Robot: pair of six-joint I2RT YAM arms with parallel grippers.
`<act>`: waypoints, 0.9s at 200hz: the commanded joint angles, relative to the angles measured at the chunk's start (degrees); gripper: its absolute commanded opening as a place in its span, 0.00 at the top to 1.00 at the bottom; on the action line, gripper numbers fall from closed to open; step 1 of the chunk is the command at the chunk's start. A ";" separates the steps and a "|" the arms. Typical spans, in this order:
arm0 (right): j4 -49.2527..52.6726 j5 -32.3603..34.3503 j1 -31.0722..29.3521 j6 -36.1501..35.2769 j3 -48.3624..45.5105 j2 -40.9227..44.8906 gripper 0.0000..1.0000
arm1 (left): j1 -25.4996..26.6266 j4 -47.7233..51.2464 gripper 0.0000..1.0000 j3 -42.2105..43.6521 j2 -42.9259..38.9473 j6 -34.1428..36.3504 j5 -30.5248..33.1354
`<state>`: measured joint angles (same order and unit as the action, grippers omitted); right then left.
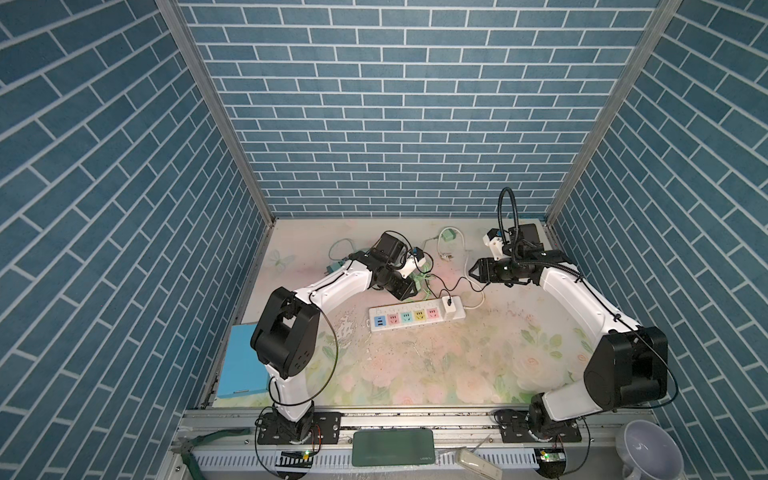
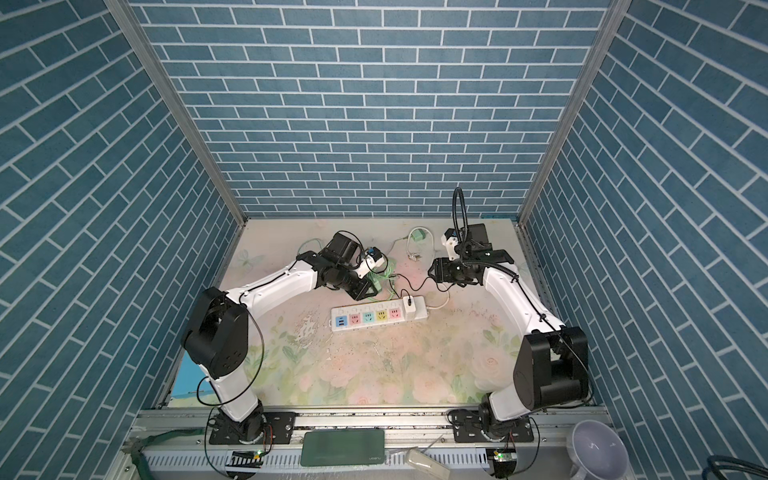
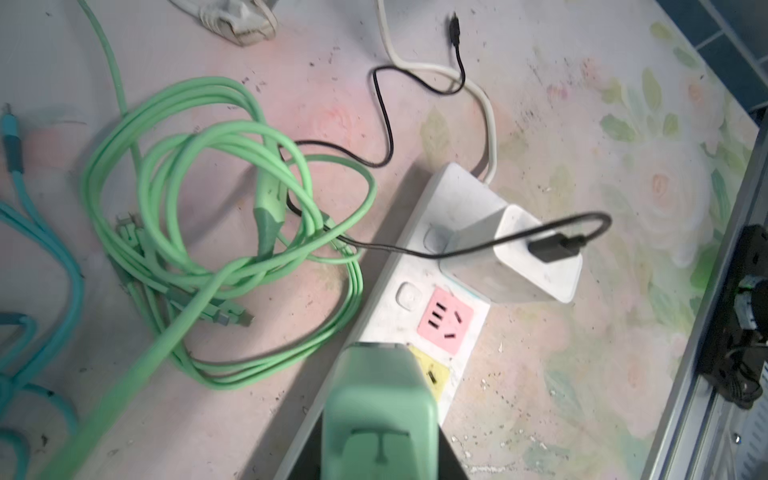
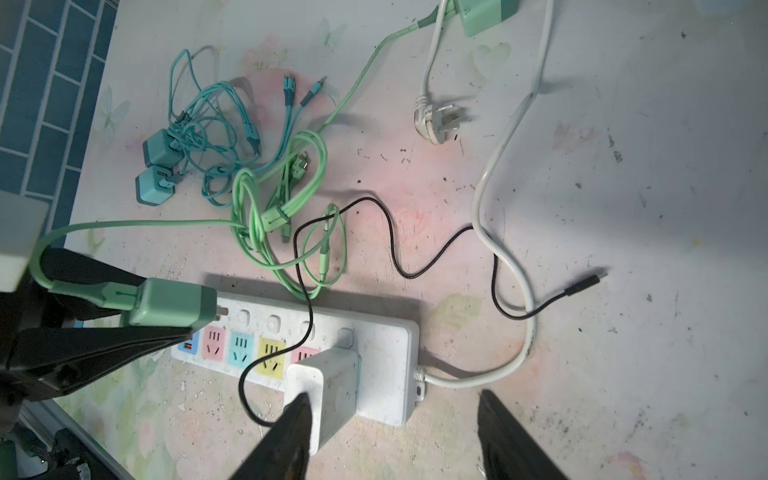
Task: Insert the plug
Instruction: 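Carry the mint-green charger with the left gripper over the power strip, then lower the mint-green charger onto the pink socket beside the white charger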
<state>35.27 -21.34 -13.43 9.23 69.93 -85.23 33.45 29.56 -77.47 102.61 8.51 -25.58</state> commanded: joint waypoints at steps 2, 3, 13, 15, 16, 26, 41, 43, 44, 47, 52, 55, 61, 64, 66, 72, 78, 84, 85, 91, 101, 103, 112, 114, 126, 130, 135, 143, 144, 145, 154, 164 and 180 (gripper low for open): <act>2.27 0.95 0.15 1.85 -1.42 2.22 0.37 | 0.74 -0.06 0.83 0.07 -4.10 3.37 -0.70; 2.35 1.08 0.16 1.89 -1.40 2.24 0.36 | 0.78 0.00 0.83 0.10 -4.13 3.40 -0.70; 3.86 2.35 0.16 2.73 -0.95 2.18 0.37 | 1.23 0.57 0.83 0.03 -4.30 4.22 -0.78; 4.09 2.60 0.16 2.90 -0.83 2.18 0.37 | 1.37 0.65 0.84 0.06 -4.33 4.34 -0.78; 4.19 2.70 0.16 2.98 -0.80 2.18 0.37 | 1.40 0.66 0.84 0.05 -4.34 4.42 -0.78; 5.45 3.67 0.17 3.87 -0.49 2.31 0.37 | 2.39 0.88 0.84 0.24 -4.40 5.20 -0.80; 6.25 4.29 0.16 5.07 -0.86 3.17 0.36 | 3.88 1.37 0.84 0.44 -4.39 6.22 -0.04; 6.25 4.23 0.12 5.15 -0.96 3.32 0.36 | 4.07 1.38 0.84 0.51 -4.38 6.31 0.17; 6.28 4.22 0.12 5.21 -0.95 3.45 0.36 | 4.16 1.38 0.84 0.58 -4.41 6.33 0.26; 6.38 4.09 0.16 5.35 -1.13 3.68 0.36 | 4.36 1.38 0.84 0.59 -4.38 6.46 0.64; 6.45 3.87 0.15 5.43 -1.32 4.12 0.36 | 4.74 1.37 0.84 0.65 -4.29 6.51 1.38; 6.48 3.78 0.16 5.44 -1.49 4.37 0.36 | 4.84 1.38 0.84 0.70 -4.20 6.52 1.83; 6.61 3.68 0.15 5.44 -1.78 4.90 0.36 | 4.96 1.42 0.84 0.75 -4.14 6.56 2.32; 6.65 3.68 0.18 5.44 -1.86 5.12 0.36 | 4.96 1.46 0.84 0.74 -3.98 6.52 2.49; 6.72 3.74 0.16 5.44 -1.91 5.26 0.36 | 4.96 1.53 0.84 0.74 -3.88 6.52 2.58; 6.95 4.00 0.12 5.36 -2.12 5.63 0.36 | 4.96 1.68 0.84 0.70 -3.66 6.59 2.64; 7.24 4.29 0.15 5.30 -2.17 5.90 0.36 | 5.04 1.73 0.84 0.66 -3.41 6.69 2.80; 7.59 4.61 0.10 5.23 -2.25 6.10 0.36 | 5.15 1.52 0.84 0.73 -3.19 6.62 2.83; 7.65 4.67 0.13 5.21 -2.25 6.16 0.36 | 5.14 1.49 0.84 0.69 -3.15 6.57 2.83; 7.94 4.88 0.16 5.12 -2.34 6.29 0.36 | 5.41 1.30 0.84 0.62 -2.82 6.69 2.61; 8.12 5.25 0.16 5.09 -2.59 6.52 0.36 | 6.02 1.05 0.84 0.46 -2.36 7.07 2.90; 8.14 5.30 0.16 5.09 -2.60 6.56 0.36 | 6.19 0.99 0.84 0.43 -2.22 7.12 2.91; 8.06 5.50 0.11 5.09 -2.93 6.66 0.36 | 6.91 1.19 0.84 -0.16 -1.57 7.51 3.53; 8.00 5.52 0.15 5.09 -3.02 6.72 0.36 | 7.07 1.31 0.84 -0.36 -1.37 7.64 3.66; 7.89 5.70 0.16 5.16 -3.42 6.74 0.36 | 7.88 2.18 0.84 -1.74 -0.05 8.09 4.55; 7.76 5.74 0.14 5.18 -3.56 6.83 0.36 | 8.13 2.40 0.84 -2.20 0.48 8.17 4.88; 7.71 5.79 0.14 5.18 -3.72 6.83 0.36 | 8.37 2.57 0.84 -2.62 1.01 8.31 5.12; 7.70 5.91 0.15 5.18 -3.90 6.83 0.36 | 8.62 2.69 0.84 -3.30 1.92 8.41 5.39; 7.71 5.93 0.15 5.18 -3.91 6.83 0.36 | 8.68 2.74 0.84 -3.35 2.04 8.43 5.47; 7.66 5.95 0.16 5.18 -3.92 6.83 0.36 | 8.71 2.76 0.84 -3.45 2.14 8.44 5.46; 7.62 6.18 0.16 5.18 -3.95 6.77 0.36 | 9.06 2.78 0.84 -3.98 2.88 8.63 5.87; 7.62 6.44 0.16 5.09 -4.14 6.74 0.36 | 9.44 2.65 0.85 -4.47 3.59 8.78 5.94; 7.62 6.62 0.16 5.05 -4.34 6.83 0.36 | 9.70 1.92 0.85 -4.87 4.38 9.04 5.79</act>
<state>41.80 -15.94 -13.43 13.28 67.42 -79.22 42.48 31.20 -80.18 106.00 16.14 -20.45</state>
